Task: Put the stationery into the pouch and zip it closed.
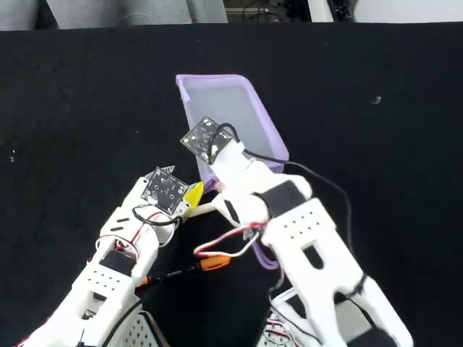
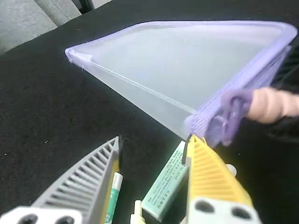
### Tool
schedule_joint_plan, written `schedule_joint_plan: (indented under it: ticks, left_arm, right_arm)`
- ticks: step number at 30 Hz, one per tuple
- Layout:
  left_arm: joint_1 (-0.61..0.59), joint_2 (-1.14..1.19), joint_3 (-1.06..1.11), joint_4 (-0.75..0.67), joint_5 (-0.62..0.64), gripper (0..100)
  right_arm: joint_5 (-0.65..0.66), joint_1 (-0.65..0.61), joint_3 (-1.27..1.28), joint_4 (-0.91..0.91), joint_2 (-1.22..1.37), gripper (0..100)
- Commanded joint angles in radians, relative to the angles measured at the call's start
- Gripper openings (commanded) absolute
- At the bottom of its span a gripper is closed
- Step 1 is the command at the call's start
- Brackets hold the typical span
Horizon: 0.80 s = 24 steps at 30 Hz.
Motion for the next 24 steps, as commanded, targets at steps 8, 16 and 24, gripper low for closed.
schedule_joint_plan:
  ticks: [8, 16, 24]
  left_arm:
    - [0.008, -0.026, 0.019, 0.002, -0.003, 23]
    - [0.041, -0.026, 0.021, 0.002, -0.002, 23]
    - [0.002, -0.028, 0.021, 0.006, -0.002, 23]
  right_arm:
    - [-0.008, -0.015, -0.05, 0.034, -0.093, 1.1]
    - [-0.008, -0.086, -0.035, -0.002, -0.064, 1.1]
    - [-0.008, -0.094, -0.031, -0.023, -0.058, 1.1]
